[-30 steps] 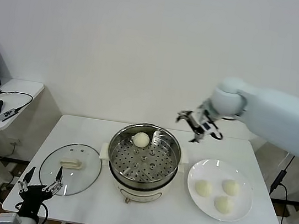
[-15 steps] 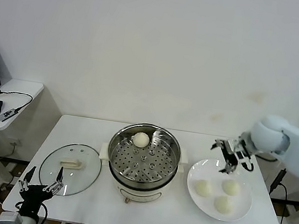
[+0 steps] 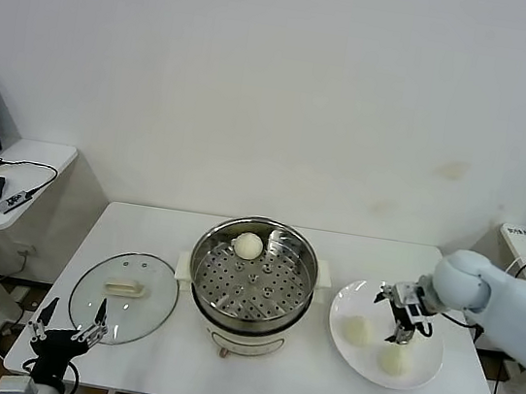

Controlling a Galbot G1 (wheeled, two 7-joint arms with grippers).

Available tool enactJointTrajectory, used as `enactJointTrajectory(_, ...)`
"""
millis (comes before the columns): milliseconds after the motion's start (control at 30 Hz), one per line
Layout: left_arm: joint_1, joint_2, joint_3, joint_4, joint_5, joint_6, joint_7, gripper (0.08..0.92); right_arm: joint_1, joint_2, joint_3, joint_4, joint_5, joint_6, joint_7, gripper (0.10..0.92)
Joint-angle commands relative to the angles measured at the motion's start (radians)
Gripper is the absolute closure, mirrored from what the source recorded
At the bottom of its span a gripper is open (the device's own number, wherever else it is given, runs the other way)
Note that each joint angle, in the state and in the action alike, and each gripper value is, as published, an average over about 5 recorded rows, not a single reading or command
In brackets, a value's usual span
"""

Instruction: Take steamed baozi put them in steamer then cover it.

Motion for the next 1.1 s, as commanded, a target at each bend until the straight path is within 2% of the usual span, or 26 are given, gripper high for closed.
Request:
enactJointTrajectory(33,0.001,0.0,-0.002,0.001,0.003,0.001,0.0,0.177,-0.097,0.056,0.054,-0.062,-0.017,-0.007,0.003,0.203)
enactJointTrajectory(433,0.004,-0.003,-0.008,0.004,0.01,-0.001,0.0,0.177,-0.126,0.122,0.069,-0.116,-0.045,-0.007,0.015,0.208)
enactJointTrajectory(833,0.002,-0.006,-0.005,0.005,0.014,-0.002,0.001,0.177,-0.132,0.139,0.087,-0.133,-0.056,-0.015,0.022,0.306)
enactJointTrajectory(1100,0.005,-0.009,-0.005,0.001,0.014,-0.003,0.001,0.177,-0.127,0.135,0.085,-0.127,-0.06,-0.016,0.003,0.406)
